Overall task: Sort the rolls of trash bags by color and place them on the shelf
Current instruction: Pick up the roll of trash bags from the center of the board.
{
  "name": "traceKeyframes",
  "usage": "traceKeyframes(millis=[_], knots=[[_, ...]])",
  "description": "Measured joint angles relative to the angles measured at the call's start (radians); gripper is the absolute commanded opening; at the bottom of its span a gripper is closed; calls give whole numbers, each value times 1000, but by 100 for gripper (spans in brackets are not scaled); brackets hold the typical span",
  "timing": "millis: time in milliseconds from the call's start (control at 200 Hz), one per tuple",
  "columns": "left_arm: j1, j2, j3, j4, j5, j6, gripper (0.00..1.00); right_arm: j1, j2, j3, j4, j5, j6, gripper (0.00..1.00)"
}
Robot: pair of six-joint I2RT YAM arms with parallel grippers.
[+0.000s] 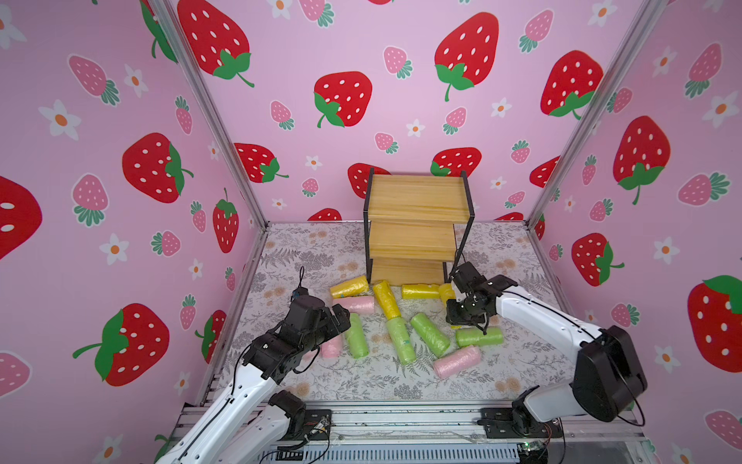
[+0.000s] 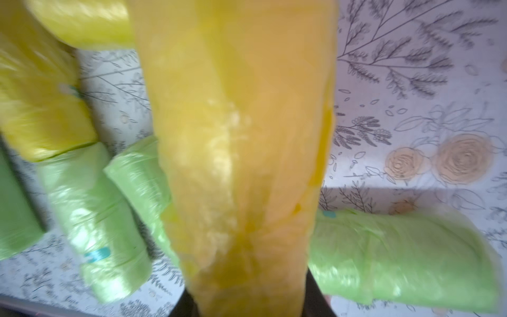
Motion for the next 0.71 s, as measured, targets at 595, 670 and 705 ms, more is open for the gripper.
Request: traceKeyframes(millis=[595,670,705], knots=[[-4,87,56,673,491,-114,100,220,-240,181,51,-404,131,0],[-13,110,56,703,515,-122,100,240,-240,181,88,-436,161,0],[-21,116,56,713,521,-125,100,245,-240,181,106,-450,174,0]])
